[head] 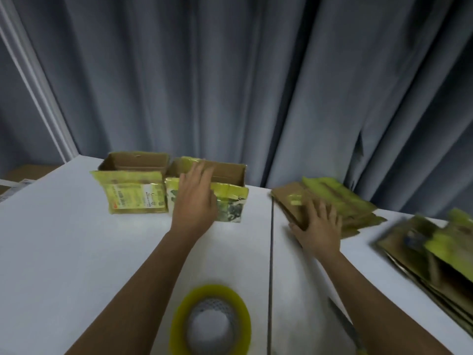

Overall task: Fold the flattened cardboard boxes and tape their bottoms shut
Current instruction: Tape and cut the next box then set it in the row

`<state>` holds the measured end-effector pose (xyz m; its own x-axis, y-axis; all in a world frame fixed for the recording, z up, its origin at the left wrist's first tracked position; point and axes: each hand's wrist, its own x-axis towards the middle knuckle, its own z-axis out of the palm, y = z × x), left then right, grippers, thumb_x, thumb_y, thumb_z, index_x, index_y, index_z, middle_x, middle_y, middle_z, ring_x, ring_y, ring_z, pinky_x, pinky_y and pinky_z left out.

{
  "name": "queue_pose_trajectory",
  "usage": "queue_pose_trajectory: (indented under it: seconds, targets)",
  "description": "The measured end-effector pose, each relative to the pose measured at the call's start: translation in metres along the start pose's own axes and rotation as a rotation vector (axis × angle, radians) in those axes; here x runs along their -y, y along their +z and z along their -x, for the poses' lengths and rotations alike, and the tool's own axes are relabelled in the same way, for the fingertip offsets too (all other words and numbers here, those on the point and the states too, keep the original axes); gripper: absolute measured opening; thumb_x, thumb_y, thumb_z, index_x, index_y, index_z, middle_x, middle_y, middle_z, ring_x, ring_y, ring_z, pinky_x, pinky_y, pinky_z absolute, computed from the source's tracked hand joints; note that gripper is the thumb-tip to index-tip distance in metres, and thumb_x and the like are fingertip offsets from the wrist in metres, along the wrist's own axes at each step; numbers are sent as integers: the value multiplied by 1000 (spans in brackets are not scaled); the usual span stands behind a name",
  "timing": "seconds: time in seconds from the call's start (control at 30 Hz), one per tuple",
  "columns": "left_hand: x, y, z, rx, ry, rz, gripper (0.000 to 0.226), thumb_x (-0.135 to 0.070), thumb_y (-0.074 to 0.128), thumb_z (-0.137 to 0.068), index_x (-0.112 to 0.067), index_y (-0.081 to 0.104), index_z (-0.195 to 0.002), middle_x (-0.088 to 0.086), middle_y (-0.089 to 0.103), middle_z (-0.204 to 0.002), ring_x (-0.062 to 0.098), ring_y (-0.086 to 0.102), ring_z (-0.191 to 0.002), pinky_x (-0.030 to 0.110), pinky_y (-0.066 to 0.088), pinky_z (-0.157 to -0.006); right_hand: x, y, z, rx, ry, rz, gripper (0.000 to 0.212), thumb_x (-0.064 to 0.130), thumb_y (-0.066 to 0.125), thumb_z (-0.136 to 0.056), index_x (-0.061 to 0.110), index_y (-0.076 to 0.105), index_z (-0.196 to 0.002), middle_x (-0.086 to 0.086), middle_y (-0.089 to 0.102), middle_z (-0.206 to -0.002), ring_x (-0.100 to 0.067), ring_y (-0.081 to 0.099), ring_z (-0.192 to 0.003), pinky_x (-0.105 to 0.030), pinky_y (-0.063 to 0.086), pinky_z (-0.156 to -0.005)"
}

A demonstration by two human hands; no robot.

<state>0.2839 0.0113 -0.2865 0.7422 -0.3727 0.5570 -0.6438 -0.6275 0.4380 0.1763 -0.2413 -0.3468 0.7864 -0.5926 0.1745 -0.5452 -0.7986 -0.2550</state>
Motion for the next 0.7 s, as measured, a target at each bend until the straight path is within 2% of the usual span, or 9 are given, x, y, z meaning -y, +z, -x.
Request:
queue_pose_trajectory:
  seconds: [0.07,0.17,0.27,0.33,0.37,0.43,0.53,0.63,0.7]
  targets:
    - [-28,18,6,96,-1,116,52,2,50,-84,-7,45,-134,11,44,-141,30,35,-134,47,27,-112,-23,-2,-1,134,36,197,79,62,42,-91,22,13,-153,-10,14,-158,-37,15,-142,-48,17,-113]
    - [-58,40,17,210,-29,218,48,-5,51,-90,-10,43,-137,8,44,-141,25,37,-132,34,26,-113,-36,-7,2,183,-65,199,54,42,35,-100,22,25,-150,-7,33,-151,-34,33,-133,-42,41,-99]
    - [-84,52,25,287,-66,280,47,-10,52,-93,-11,42,-138,4,43,-143,20,37,-133,22,23,-108,-46,-26,14,36,-196,84,44,25,34,-102,22,36,-147,-3,36,-151,-31,31,-137,-38,44,-93]
    - [-101,57,30,328,-115,327,50,-15,51,-95,-10,36,-142,5,38,-147,18,33,-136,19,20,-107,-59,-43,26,-200,-318,-59,40,4,48,-95,13,55,-134,-11,51,-140,-35,44,-131,-42,51,-92]
    - [-111,58,33,335,-150,365,52,-20,51,-96,-10,32,-144,5,34,-150,18,30,-138,20,19,-108,-67,-51,34,-330,-364,-132,40,-5,55,-88,8,62,-126,-15,58,-131,-37,52,-124,-43,52,-92]
    - [-132,56,40,340,-286,493,58,-34,46,-98,-12,26,-147,3,29,-153,17,25,-141,26,18,-112,-85,-65,55,-467,-426,-215,45,-14,63,-81,6,65,-121,-16,61,-127,-36,55,-121,-33,44,-100]
    - [-154,49,50,407,-596,863,65,-51,45,-93,-20,25,-145,-1,40,-143,20,43,-130,41,39,-107,-97,-73,103,-504,-519,-229,56,-19,62,-77,8,63,-126,-13,58,-133,-29,49,-128,-24,33,-110]
    - [-160,51,73,363,-772,1093,49,-35,66,-86,-10,45,-124,13,58,-124,22,64,-97,39,58,-74,-96,-72,154,-291,-646,-358,50,3,55,-91,21,52,-138,-7,39,-150,-21,30,-142,-30,32,-112]
    - [-163,45,93,199,-775,1028,18,-12,62,-87,-12,55,-103,17,63,-103,22,63,-79,40,57,-69,-102,-68,183,-80,-476,-471,65,34,58,-93,38,25,-150,5,5,-162,-12,0,-149,-20,16,-117]
